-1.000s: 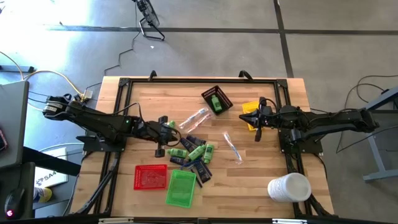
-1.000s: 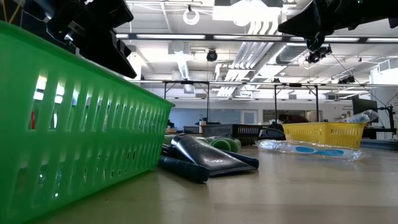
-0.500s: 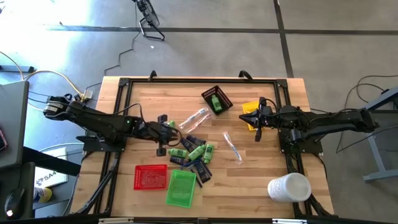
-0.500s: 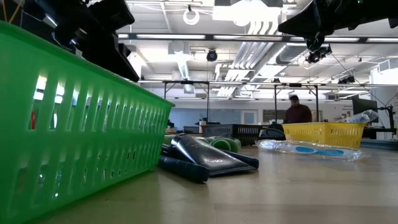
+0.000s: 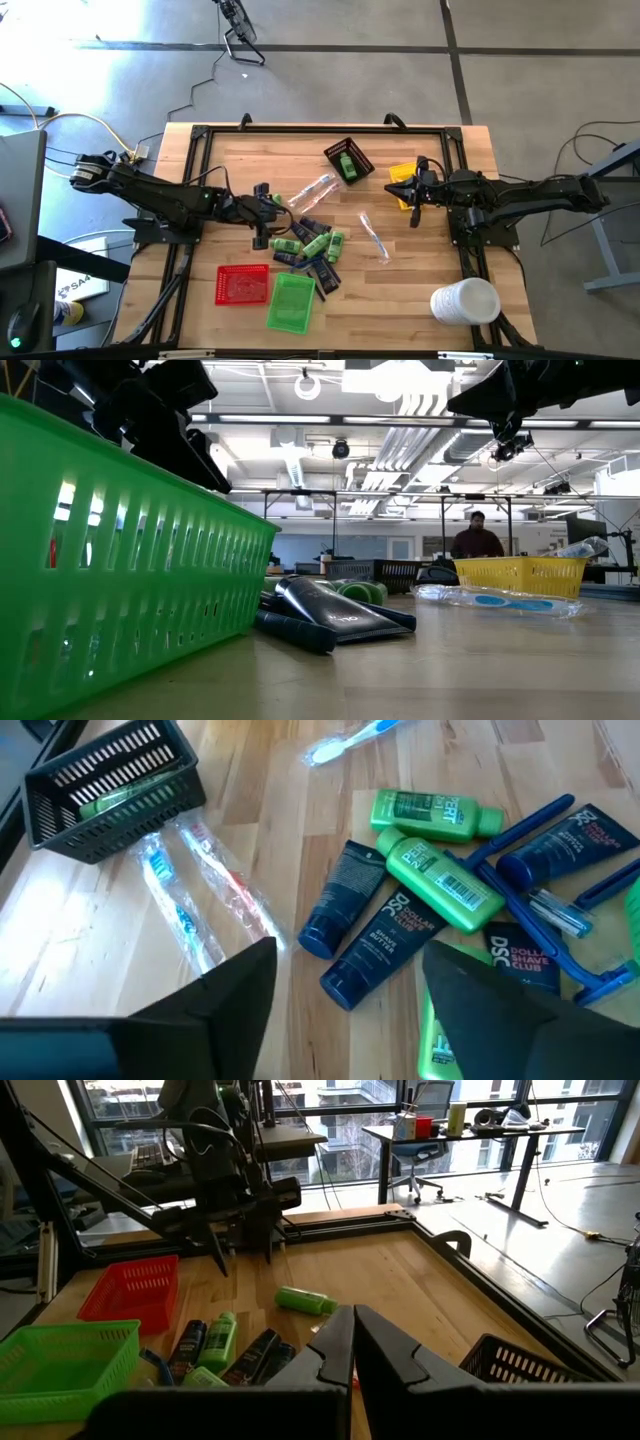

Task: Pick & Place Travel size toiletries
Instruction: Put the shave cream into the red bin

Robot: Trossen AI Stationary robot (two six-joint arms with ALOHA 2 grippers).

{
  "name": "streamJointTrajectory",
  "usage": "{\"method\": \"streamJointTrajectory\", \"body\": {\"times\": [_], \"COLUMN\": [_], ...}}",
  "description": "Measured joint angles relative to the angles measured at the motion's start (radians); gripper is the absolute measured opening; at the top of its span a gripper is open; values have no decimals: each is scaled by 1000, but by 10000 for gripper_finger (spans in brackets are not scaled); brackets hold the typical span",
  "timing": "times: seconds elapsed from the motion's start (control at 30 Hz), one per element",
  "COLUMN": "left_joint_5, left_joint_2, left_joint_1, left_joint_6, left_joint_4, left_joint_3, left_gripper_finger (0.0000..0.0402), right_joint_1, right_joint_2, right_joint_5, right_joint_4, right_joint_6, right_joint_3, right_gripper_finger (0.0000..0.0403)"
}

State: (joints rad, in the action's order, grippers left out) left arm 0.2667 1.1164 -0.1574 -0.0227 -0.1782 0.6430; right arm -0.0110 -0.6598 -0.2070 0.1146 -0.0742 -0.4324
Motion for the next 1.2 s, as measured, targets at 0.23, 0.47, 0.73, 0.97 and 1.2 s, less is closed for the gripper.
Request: {"method": "streamJointTrajectory", "body": {"times": [0.23,0.47,0.73,0.97,1.2], "left_joint_5": [-14,-12,-51,-257,-290], "left_joint_2": [0,23,119,182,241], "left_joint_1": [0,1,57,200,216], "left_joint_6": [-7,26,103,102,160], "left_joint_4": [5,52,178,297,299], "left_joint_3": [0,0,0,0,48], "left_gripper_finger": [266,266,266,266,266], "right_joint_1": [0,0,0,0,0], "right_joint_2": [0,0,0,0,0], "right_joint_5": [0,0,0,0,0], "right_joint_4": [0,0,1,1,1], "right_joint_6": [0,0,0,18,47], "right_joint_3": [0,0,0,0,0], "right_gripper_finger": [4,4,4,4,4]}}
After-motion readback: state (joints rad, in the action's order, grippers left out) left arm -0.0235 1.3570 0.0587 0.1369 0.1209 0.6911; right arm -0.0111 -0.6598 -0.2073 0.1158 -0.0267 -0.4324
